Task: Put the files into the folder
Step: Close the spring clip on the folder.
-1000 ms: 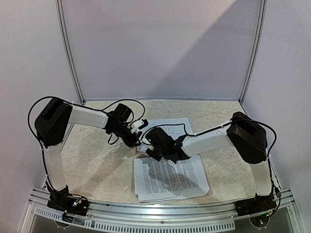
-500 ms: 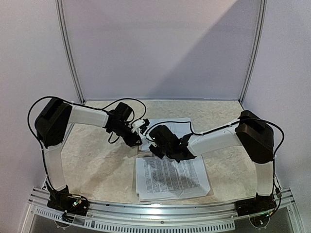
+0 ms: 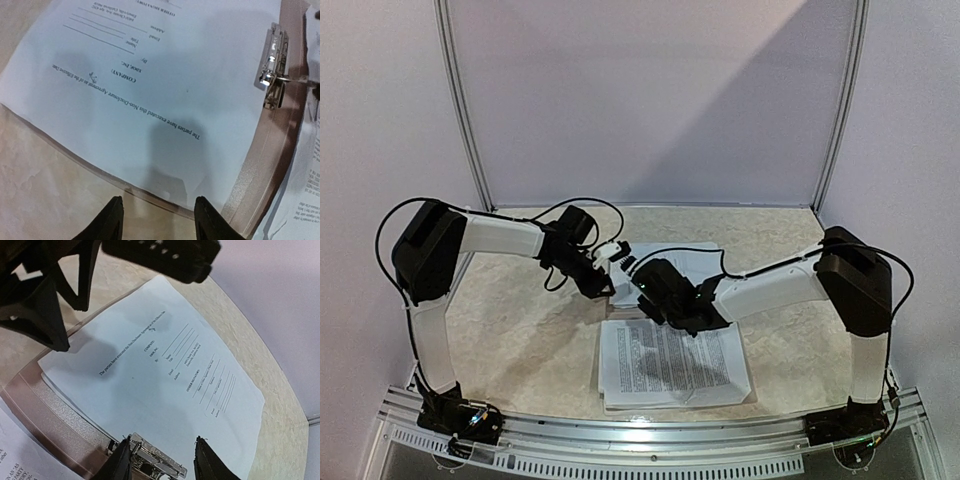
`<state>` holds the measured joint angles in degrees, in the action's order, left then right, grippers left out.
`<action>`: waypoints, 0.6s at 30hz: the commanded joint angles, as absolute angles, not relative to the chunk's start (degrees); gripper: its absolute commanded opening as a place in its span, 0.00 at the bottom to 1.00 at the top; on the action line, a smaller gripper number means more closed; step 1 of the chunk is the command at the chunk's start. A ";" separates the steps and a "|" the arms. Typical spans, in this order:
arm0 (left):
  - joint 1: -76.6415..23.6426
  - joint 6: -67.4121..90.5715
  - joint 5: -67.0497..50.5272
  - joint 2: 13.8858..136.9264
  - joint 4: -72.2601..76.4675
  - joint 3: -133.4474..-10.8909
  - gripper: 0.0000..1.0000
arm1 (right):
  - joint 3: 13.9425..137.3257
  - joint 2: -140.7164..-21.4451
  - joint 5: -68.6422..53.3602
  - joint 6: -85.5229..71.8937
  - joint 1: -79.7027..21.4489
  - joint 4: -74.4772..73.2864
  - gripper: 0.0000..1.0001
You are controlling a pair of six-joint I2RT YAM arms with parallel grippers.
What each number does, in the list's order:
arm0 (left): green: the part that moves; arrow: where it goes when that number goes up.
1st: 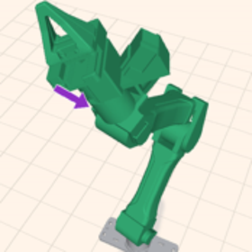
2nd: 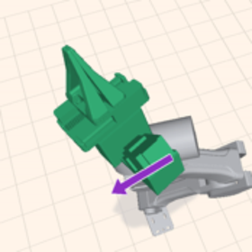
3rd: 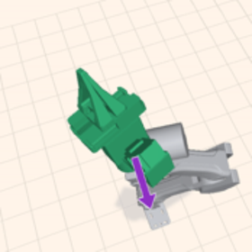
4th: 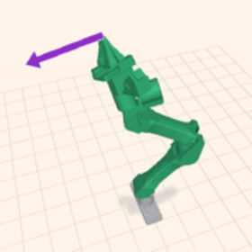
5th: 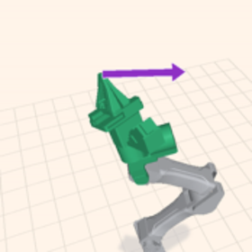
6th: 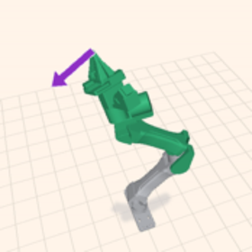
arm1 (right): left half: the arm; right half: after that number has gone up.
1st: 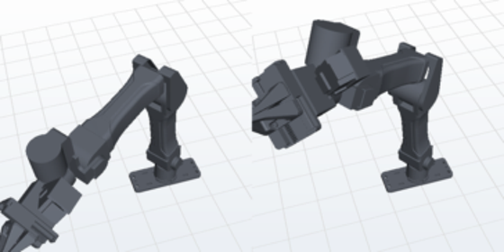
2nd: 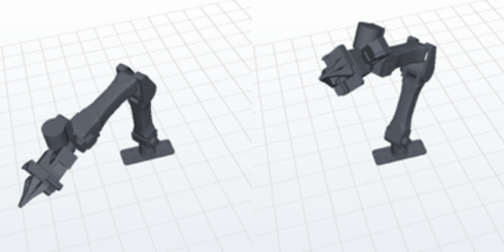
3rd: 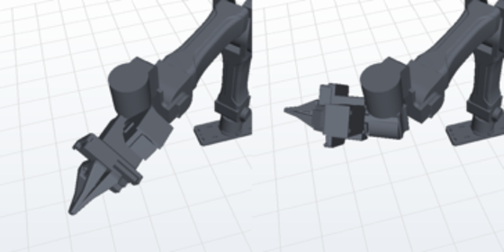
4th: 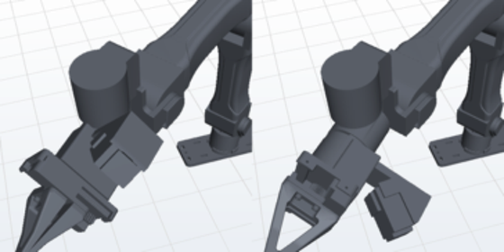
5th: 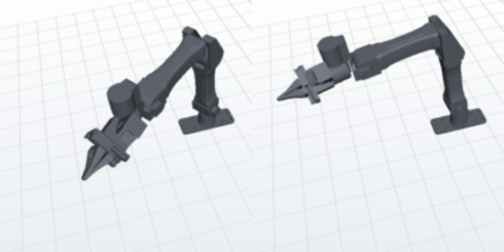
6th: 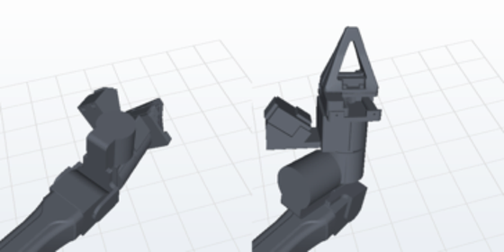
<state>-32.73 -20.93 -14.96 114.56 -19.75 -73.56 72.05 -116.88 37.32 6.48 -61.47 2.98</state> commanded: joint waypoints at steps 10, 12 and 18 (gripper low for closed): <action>-34.01 -23.84 -12.14 112.25 -22.81 -74.27 0.50 | 69.07 -110.55 40.69 -3.81 -59.85 -4.92 0.39; -34.06 -24.07 -12.11 111.68 -23.26 -74.27 0.51 | 67.97 -109.74 40.35 -5.10 -59.35 -5.83 0.39; -34.31 -24.46 -12.37 110.12 -24.81 -75.24 0.51 | 66.52 -105.96 36.84 -8.17 -58.18 -7.40 0.41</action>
